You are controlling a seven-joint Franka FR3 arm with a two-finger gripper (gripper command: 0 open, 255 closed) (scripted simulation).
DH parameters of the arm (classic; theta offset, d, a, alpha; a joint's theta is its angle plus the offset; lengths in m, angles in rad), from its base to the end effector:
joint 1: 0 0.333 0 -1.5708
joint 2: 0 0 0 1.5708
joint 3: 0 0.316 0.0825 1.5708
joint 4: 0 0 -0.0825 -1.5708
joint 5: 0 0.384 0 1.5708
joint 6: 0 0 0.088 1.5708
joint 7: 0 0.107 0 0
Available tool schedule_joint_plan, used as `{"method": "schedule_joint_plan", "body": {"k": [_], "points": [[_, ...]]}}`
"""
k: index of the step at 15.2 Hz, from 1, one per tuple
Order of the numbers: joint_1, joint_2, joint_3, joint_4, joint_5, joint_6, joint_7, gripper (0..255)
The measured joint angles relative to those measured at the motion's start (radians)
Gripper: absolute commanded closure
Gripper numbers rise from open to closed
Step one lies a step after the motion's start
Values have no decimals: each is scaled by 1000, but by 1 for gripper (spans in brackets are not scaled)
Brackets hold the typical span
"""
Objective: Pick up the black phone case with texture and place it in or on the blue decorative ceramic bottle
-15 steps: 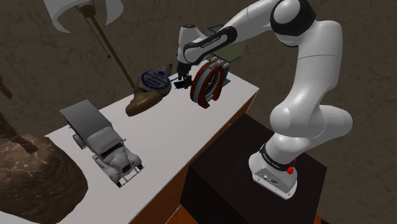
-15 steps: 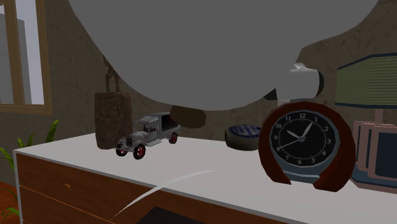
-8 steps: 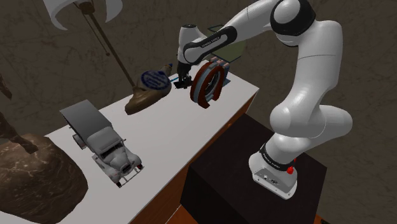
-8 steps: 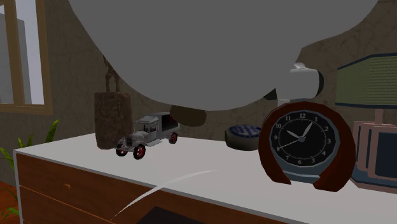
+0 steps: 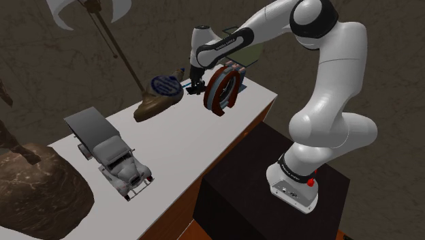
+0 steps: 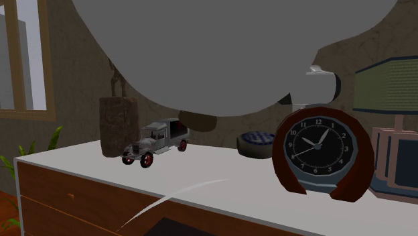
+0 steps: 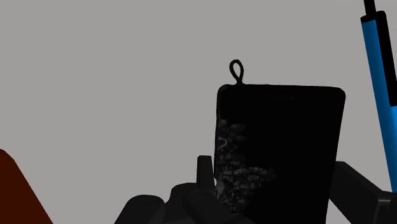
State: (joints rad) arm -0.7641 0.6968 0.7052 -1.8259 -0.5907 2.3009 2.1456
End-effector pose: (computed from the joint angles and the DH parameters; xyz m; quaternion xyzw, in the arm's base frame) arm 0.6374 -0.0818 0.2232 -0.5772 0.8166 0.0003 0.0005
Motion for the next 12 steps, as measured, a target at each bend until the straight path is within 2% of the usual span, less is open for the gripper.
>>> {"method": "schedule_joint_plan", "body": {"k": [12], "points": [[-51, -100, 72, 3, 80, -94, -46, 255]]}}
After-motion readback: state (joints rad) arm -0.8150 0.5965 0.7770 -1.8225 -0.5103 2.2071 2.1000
